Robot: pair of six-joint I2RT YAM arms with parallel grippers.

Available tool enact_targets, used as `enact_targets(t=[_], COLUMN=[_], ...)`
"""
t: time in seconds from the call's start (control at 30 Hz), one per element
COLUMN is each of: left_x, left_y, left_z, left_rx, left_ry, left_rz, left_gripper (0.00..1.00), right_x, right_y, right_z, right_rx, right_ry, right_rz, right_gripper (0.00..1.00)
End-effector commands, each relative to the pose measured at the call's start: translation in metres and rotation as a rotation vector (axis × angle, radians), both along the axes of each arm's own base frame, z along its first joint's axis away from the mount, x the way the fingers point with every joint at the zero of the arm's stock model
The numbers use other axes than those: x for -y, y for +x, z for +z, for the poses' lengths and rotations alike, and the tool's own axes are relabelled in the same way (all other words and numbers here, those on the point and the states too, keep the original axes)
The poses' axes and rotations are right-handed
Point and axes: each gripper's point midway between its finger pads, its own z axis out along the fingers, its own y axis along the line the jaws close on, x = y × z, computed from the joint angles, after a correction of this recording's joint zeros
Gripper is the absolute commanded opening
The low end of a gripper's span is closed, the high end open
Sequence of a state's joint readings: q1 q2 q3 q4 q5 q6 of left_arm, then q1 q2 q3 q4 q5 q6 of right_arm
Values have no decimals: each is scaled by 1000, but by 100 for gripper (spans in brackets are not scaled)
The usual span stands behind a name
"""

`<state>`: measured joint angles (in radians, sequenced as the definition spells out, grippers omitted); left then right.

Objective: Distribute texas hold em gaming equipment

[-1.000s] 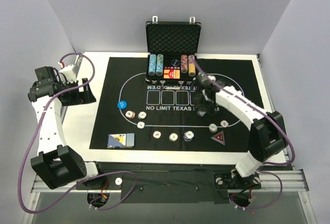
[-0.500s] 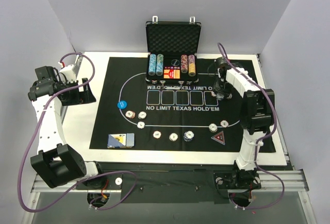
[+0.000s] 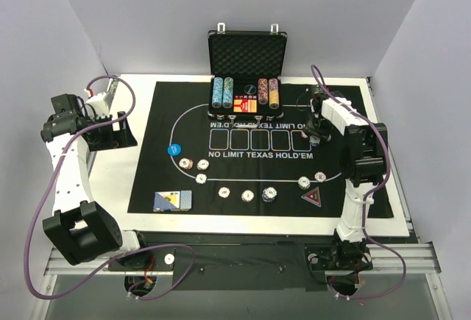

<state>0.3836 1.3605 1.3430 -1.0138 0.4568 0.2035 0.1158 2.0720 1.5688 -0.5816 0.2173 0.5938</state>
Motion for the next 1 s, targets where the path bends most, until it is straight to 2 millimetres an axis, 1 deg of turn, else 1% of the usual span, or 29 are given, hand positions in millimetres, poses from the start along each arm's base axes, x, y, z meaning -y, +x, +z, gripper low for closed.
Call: enact_targets(t=[0.0, 0.1, 0.13, 0.27, 0.3, 0.4, 0.43, 0.5, 0.63, 0.67, 0.7, 0.73, 0.77, 0.8, 0.83, 0.87, 0.9, 0.93, 0.97], left_x=[-7, -7, -7, -6, -5, -5, -5, -5, -5, -5, -4, -4, -5, -5, -5, -4, -4, -4, -4], left_y=[9, 8, 7, 6, 5, 4, 4, 2, -2, -3, -3, -3, -4, -4, -5, -6, -6, -6, -7], left_z=[16, 15, 14, 13, 14, 15, 16, 17, 18, 18, 19, 19, 19, 20, 20, 21, 22, 21, 22], left_rx=[58, 58, 56, 55, 60, 61, 63, 66, 66, 68, 68, 70, 70, 71, 72, 75, 76, 75, 76], left_ry=[27, 29, 28, 26, 29, 31, 34, 37, 41, 42, 43, 44, 45, 46, 44, 46, 46, 46, 44], left_rz=[-3, -3, -3, -2, -5, -4, -5, -5, -7, -6, -9, -9, -7, -7, -6, -6, -6, -6, -4], left_gripper=[96, 96, 96, 96, 96, 96, 96, 96, 96, 96, 96, 96, 96, 96, 96, 96, 96, 96, 96], right_x=[3, 5, 5, 4, 3, 4, 3, 2, -1, -3, -4, -9, -9, -15, -16, -23, -25, -32, -39], right_y=[-2, -3, -3, -8, -9, -11, -12, -14, -16, -15, -17, -17, -18, -19, -20, -23, -26, -29, -32], right_z=[0, 1, 1, 1, 4, 8, 12, 18, 30, 41, 44, 57, 65, 77, 83, 92, 94, 100, 98], right_rx=[-2, 2, 2, 5, 8, 17, 27, 38, 72, 98, 107, 141, 157, 180, 195, 213, 212, 225, 219], right_ry=[-11, -19, -18, -24, -27, -39, -39, -51, -55, -55, -67, -64, -75, -77, -84, -84, -84, -78, -70], right_rz=[-23, -28, -28, -23, -17, -21, -18, -12, -5, 1, 5, 18, 25, 42, 49, 74, 82, 104, 126], right_gripper=[15, 21, 26, 34, 35, 47, 50, 55, 55, 55, 55, 55, 55, 56, 56, 56, 56, 56, 56])
